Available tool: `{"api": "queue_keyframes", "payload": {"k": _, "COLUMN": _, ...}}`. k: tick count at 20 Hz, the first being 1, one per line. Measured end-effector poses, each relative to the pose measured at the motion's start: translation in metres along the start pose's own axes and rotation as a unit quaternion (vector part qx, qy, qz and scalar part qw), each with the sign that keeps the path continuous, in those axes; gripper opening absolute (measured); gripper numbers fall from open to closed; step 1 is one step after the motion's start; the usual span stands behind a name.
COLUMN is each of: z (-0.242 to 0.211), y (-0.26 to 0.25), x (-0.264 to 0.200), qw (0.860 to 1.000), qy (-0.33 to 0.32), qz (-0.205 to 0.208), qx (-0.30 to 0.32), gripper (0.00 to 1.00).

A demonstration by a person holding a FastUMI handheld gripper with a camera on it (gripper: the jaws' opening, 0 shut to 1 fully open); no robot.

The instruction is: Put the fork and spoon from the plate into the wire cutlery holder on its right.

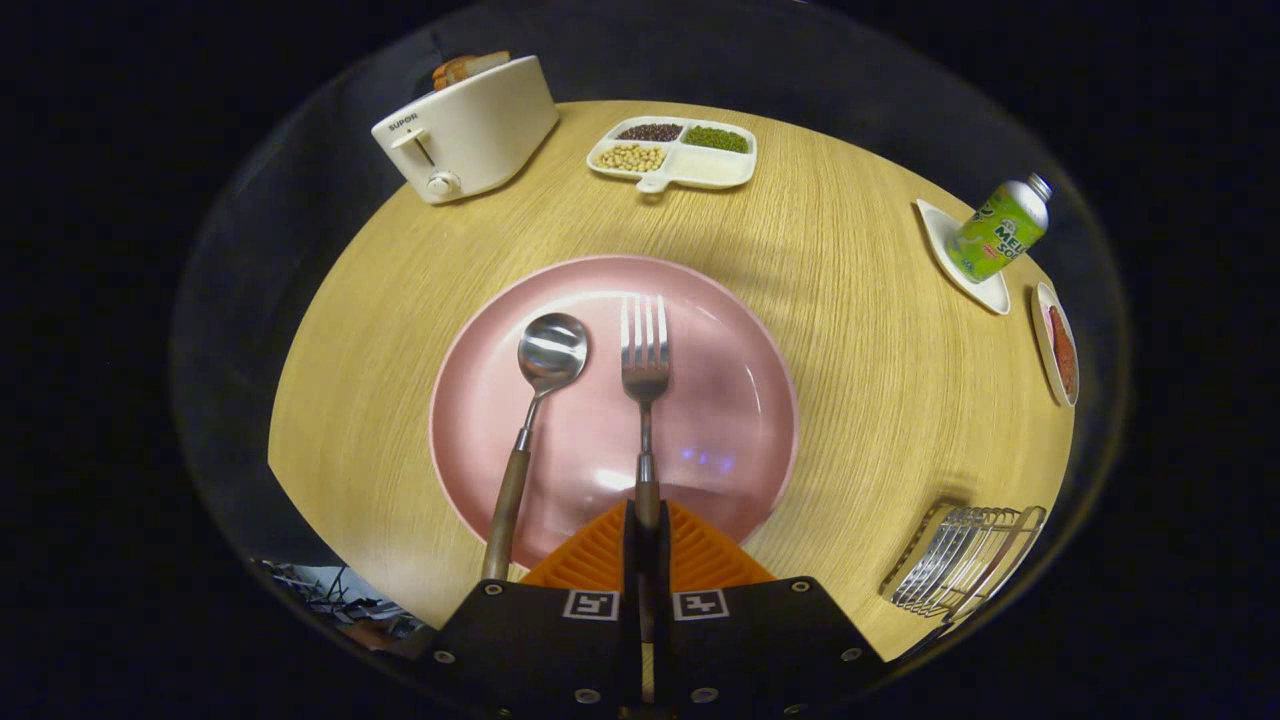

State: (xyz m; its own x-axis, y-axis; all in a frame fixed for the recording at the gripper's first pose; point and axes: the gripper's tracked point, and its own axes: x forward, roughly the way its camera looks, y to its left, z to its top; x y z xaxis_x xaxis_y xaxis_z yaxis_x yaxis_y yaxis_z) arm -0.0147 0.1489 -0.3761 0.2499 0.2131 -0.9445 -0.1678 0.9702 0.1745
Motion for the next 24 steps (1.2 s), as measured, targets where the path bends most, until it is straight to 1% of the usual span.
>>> {"api": "queue_keyframes", "payload": {"k": 3, "z": 0.003, "y": -0.013, "x": -0.024, "qw": 1.0, "qy": -0.022, "qz": -0.005, "qx": 0.004, "gripper": 0.05}}
{"api": "queue_keyframes", "payload": {"k": 5, "z": -0.003, "y": -0.027, "x": -0.041, "qw": 0.999, "qy": -0.027, "qz": -0.013, "qx": 0.013, "gripper": 0.05}}
{"api": "queue_keyframes", "payload": {"k": 8, "z": -0.017, "y": -0.05, "x": -0.064, "qw": 0.998, "qy": -0.032, "qz": -0.018, "qx": 0.045, "gripper": 0.05}}
{"api": "queue_keyframes", "payload": {"k": 11, "z": -0.032, "y": -0.07, "x": -0.084, "qw": 0.996, "qy": -0.034, "qz": -0.015, "qx": 0.083, "gripper": 0.05}}
{"api": "queue_keyframes", "payload": {"k": 17, "z": -0.066, "y": -0.124, "x": -0.118, "qw": 0.99, "qy": -0.035, "qz": -0.051, "qx": 0.13, "gripper": 0.05}}
{"api": "queue_keyframes", "payload": {"k": 21, "z": -0.088, "y": -0.155, "x": -0.137, "qw": 0.986, "qy": -0.021, "qz": -0.069, "qx": 0.15, "gripper": 0.05}}
{"api": "queue_keyframes", "payload": {"k": 24, "z": -0.104, "y": -0.164, "x": -0.143, "qw": 0.984, "qy": 0.001, "qz": -0.061, "qx": 0.17, "gripper": 0.05}}
